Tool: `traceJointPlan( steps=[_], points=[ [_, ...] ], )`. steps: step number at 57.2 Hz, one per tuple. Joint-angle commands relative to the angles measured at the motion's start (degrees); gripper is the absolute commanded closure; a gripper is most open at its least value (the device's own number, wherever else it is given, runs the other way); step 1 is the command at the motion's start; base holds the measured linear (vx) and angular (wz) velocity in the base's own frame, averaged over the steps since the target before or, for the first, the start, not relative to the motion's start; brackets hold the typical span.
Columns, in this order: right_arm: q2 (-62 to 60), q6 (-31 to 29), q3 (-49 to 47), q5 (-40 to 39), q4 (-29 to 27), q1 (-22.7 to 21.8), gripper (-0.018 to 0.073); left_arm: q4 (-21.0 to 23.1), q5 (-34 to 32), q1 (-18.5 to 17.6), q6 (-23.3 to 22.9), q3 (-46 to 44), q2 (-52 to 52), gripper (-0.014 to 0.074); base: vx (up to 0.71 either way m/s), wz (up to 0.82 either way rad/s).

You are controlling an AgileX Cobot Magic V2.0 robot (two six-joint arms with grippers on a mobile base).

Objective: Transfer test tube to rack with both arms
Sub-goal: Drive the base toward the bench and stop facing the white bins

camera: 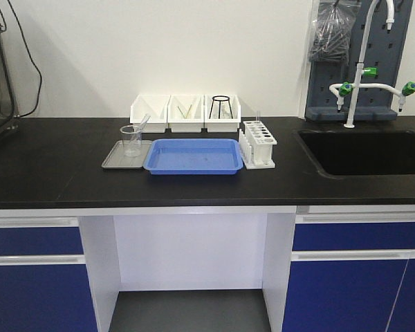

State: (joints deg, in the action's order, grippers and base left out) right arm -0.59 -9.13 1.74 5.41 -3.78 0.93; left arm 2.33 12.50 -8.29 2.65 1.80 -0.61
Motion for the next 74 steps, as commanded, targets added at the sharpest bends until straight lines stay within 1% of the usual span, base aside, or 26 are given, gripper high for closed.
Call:
traceJointPlan(
  steps=[1, 22, 55, 74],
  points=[
    [-0.48, -0.06, 1.06, -4.48, 0.46, -0.20, 0.0570, 0.49, -4.61, 0.20, -0.38, -1.67, -0.78, 0.0603, 0.16, -0.04],
    [-0.48, -0.06, 1.06, -4.48, 0.46, -0.20, 0.0570, 0.49, -4.61, 0.20, -0.38, -1.67, -0.78, 0.0603, 0.27, 0.02],
    [-0.48, -0.06, 1.06, -4.48, 0.46, -0.20, 0.0570, 0.49, -4.61, 0.20, -0.38, -1.67, -0.78, 0.0603, 0.36, -0.05],
    [-0.48, -0.06, 1.06, -4.48, 0.46, -0.20, 0.0570, 0.49, -4.61, 0.20, -0.38, -1.67, -0.78, 0.0603, 0.39, 0.08]
  ],
)
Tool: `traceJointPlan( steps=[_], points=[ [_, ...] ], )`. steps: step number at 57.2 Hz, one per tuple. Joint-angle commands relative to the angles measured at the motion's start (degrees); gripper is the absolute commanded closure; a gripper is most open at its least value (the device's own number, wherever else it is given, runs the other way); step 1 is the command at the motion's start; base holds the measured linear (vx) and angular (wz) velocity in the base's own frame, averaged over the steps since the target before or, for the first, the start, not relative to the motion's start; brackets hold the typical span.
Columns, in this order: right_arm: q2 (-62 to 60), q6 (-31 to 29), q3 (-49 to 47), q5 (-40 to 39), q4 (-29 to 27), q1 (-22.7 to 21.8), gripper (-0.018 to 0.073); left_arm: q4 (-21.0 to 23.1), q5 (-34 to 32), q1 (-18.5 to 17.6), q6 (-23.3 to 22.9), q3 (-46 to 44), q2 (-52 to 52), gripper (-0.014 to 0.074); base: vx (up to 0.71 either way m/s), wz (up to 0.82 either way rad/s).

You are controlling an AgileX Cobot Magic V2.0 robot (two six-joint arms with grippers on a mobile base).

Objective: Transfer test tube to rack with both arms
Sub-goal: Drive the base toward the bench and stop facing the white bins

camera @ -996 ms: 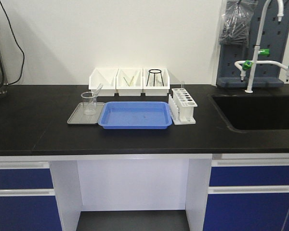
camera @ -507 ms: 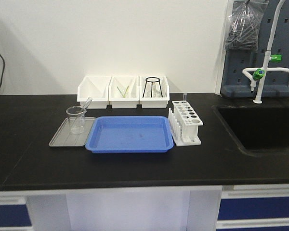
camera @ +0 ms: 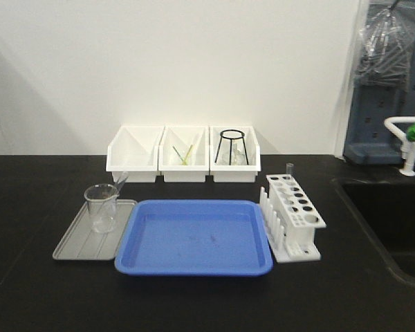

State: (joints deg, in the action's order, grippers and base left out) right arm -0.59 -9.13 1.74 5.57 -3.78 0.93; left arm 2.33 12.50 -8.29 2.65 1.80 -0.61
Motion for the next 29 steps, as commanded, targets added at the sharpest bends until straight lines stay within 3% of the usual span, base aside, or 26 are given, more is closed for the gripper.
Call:
traceJointPlan(
  steps=[1, 29],
  points=[
    [-0.48, -0.06, 1.06, -4.65, 0.46, -0.20, 0.0570, 0.49, -4.60, 0.20, -0.38, -1.67, -0.78, 0.0603, 0.41, 0.12],
    [-0.48, -0.06, 1.06, -4.65, 0.46, -0.20, 0.0570, 0.49, -4.60, 0.20, -0.38, -1.67, -0.78, 0.0603, 0.41, 0.06]
  ],
)
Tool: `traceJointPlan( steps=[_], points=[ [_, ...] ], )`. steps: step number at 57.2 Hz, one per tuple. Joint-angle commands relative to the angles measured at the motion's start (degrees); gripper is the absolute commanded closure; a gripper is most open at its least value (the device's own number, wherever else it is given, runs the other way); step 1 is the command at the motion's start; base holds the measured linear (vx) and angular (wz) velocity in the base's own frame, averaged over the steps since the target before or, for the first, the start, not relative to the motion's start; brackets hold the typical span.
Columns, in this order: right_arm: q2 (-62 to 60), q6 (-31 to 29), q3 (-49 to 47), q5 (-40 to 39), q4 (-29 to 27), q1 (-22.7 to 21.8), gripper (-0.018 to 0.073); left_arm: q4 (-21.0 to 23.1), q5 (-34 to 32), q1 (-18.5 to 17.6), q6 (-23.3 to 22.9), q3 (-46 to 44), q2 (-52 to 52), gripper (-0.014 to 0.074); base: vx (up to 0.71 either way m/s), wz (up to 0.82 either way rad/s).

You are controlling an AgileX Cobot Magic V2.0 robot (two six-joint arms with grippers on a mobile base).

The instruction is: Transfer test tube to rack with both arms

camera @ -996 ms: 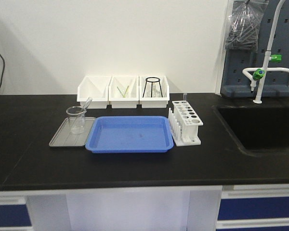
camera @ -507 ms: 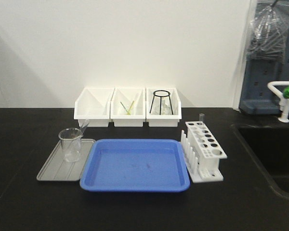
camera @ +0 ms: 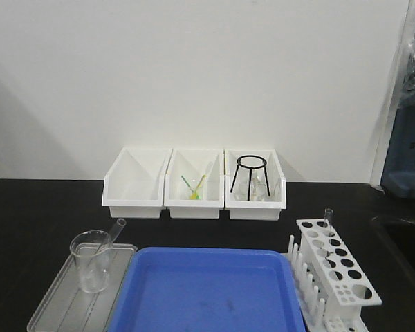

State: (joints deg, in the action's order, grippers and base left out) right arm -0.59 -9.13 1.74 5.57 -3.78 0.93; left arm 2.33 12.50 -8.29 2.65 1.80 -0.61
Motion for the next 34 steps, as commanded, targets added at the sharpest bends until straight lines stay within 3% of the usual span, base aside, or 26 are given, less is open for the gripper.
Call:
traceJointPlan(
  steps=[1, 34],
  points=[
    [-0.48, -0.06, 1.06, -4.65, 0.46, -0.20, 0.0570, 0.49, -4.60, 0.20, -0.38, -1.67, -0.78, 0.0603, 0.36, -0.01],
    [-0.48, -0.06, 1.06, -4.65, 0.46, -0.20, 0.0570, 0.49, -4.60, 0.20, -0.38, -1.67, -0.78, 0.0603, 0.21, -0.04]
  ],
)
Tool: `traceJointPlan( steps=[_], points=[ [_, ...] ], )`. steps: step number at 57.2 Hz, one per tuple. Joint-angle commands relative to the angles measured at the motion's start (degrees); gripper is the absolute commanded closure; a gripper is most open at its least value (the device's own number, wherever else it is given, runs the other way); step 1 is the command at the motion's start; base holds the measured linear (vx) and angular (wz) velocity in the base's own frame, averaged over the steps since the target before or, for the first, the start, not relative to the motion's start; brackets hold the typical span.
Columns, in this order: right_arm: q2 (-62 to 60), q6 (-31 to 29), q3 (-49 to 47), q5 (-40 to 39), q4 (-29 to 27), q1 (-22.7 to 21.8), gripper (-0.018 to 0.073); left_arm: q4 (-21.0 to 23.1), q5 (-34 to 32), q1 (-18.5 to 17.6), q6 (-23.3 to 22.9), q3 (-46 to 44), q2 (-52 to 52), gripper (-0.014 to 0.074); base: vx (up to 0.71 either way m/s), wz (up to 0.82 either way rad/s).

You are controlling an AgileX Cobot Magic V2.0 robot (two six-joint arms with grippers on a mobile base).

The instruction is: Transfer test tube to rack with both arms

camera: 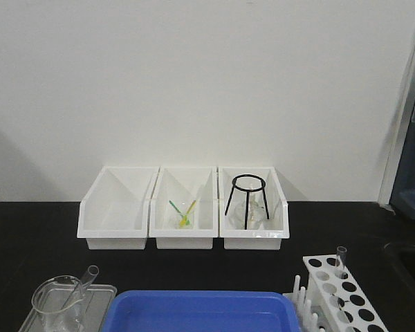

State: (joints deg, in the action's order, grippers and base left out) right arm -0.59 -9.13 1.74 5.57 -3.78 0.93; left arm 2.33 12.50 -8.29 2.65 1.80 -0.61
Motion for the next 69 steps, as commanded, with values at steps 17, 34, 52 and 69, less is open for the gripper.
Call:
traceJointPlan(
  steps=[17, 34, 52, 69],
  points=[
    [-0.48, -0.06, 1.06, -4.65, 0.46, -0.20, 0.0570, 0.49, -4.60, 0.20, -0.38, -1.67, -0.78, 0.0603, 0.02, 0.00],
    [-0.48, 0.15, 1.06, -11.04, -0.43, -0.20, 0.0570, 0.49, -8.80, 0.20, -0.47, -1.67, -0.78, 0.0603, 0.00, 0.00],
    [0.65, 0.83, -11.51, -22.94, -2.10, -0.20, 0.0570, 0.48, -29.27, 0.14, -3.41, -12.49, 1.01, 0.0603, 0.00, 0.00],
    [23.32, -3.43, -33.48, -16.97, -2.04, -0.20, 0.0570, 0.48, -18.63, 0.14, 0.72, -41.14, 26.90, 0.0603, 0.00, 0.00]
  ],
)
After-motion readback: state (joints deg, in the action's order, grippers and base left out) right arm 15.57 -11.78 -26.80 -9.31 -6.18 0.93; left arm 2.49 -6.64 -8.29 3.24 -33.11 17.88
